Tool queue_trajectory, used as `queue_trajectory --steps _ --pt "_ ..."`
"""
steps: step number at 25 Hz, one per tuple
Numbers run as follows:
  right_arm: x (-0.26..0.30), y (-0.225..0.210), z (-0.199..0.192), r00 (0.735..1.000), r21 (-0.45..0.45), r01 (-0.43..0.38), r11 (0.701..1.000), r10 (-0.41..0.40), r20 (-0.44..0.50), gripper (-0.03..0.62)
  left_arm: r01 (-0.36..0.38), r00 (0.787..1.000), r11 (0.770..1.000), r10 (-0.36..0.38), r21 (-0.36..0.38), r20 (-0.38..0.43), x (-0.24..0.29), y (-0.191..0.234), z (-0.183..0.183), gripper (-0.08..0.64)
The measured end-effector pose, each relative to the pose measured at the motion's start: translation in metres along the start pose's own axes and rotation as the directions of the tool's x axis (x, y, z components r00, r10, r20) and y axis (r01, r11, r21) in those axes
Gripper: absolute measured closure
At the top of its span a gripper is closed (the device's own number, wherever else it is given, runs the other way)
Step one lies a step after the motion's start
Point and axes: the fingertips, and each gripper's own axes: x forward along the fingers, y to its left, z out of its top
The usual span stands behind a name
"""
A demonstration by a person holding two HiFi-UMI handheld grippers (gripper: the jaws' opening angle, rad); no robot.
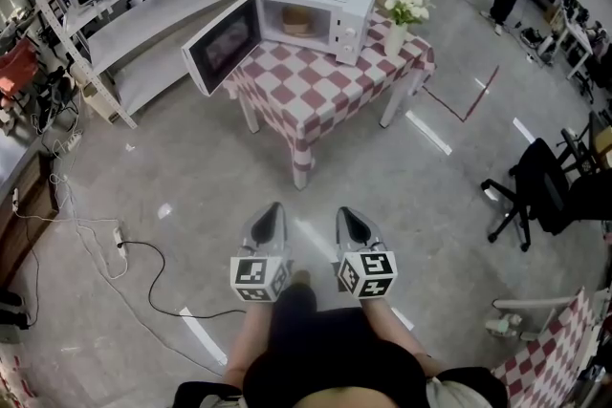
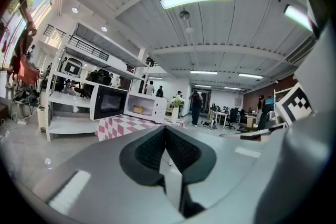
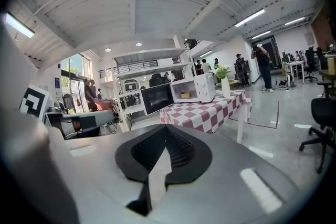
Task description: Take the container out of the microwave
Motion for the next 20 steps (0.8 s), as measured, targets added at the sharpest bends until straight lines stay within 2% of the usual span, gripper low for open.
queue_trajectory --steps 11,20 --pt "0.025 0.005 0.003 1.0 -0.005 0.024 1.0 -0.024 0.007 0.592 0.016 1.0 1.0 -0.016 0.018 -0.009 0.013 0.026 0.002 0.551" --pt "0.044 0.014 -0.001 0.999 -0.01 0.034 0.999 -0.034 0.001 0.591 0.051 0.998 0.997 -0.048 0.051 -0.048 0.024 0.045 -0.005 0.551"
